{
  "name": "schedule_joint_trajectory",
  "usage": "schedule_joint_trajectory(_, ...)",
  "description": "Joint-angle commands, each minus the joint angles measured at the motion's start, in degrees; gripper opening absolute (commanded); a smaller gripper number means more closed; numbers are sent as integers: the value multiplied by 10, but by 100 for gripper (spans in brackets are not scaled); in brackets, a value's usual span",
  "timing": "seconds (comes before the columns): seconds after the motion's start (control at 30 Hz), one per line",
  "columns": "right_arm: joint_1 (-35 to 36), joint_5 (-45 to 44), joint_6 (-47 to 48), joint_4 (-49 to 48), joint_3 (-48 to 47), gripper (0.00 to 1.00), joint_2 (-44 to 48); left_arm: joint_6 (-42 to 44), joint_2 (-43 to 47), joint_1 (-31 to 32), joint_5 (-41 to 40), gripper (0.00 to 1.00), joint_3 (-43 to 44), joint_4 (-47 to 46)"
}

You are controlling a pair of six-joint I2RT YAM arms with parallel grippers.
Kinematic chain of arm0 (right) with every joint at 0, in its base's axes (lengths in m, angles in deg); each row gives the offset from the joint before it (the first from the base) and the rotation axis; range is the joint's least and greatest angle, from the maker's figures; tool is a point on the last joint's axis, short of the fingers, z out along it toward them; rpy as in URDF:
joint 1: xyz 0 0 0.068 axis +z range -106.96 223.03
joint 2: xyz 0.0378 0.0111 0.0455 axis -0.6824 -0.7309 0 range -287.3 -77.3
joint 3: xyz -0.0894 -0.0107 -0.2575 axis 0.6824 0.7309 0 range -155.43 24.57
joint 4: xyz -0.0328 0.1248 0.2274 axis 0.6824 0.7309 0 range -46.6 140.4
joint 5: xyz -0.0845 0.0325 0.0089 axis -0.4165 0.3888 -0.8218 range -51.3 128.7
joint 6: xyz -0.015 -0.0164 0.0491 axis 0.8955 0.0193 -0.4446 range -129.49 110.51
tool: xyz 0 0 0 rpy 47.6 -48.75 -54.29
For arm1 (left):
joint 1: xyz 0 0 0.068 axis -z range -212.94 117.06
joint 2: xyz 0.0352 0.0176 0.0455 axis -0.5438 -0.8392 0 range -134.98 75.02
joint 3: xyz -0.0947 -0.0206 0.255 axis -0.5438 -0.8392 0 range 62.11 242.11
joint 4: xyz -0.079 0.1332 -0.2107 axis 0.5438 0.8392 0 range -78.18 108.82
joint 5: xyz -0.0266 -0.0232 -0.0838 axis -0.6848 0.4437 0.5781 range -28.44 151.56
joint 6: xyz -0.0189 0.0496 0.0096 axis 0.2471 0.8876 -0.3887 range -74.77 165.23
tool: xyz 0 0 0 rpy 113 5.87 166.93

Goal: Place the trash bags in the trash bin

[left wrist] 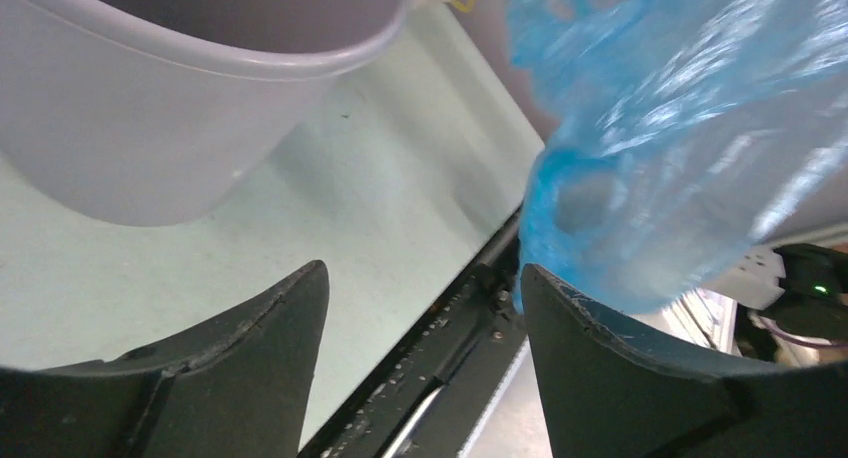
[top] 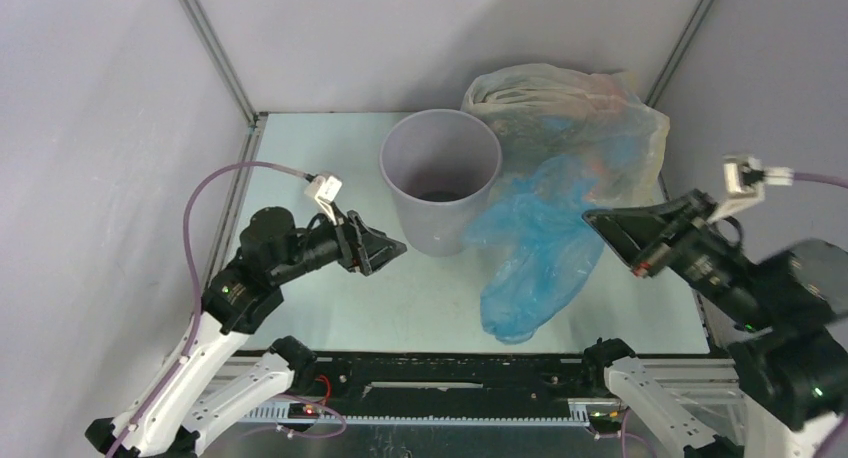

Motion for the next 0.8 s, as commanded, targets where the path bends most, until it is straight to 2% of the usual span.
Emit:
schedule_joint_trajectory(0.0,3,109,-10,13,-58,0,-25,-68,-1,13,70,78,-30,-100)
schedule_joint_trajectory(0.1,3,165,-33,-23,-23,0,-17,-125,4,19,96,79,-68,-173)
schedule_joint_trajectory(0.2,3,179,-41,-48,50,0,6,-150,13,42,81,83,-100,-208)
schedule_joint_trajectory(0.4,3,165,-49,-70,131,0,33,-169,-3,139,33,91,-153,-313)
schedule_joint_trajectory(0.63,3,147,-53,-75,156,0,41,-34,22,217,-87,90,-193,-346)
schedule_joint_trajectory(0.77,3,144,-52,-77,168,0,39,7,22,230,-98,91,-214,-374)
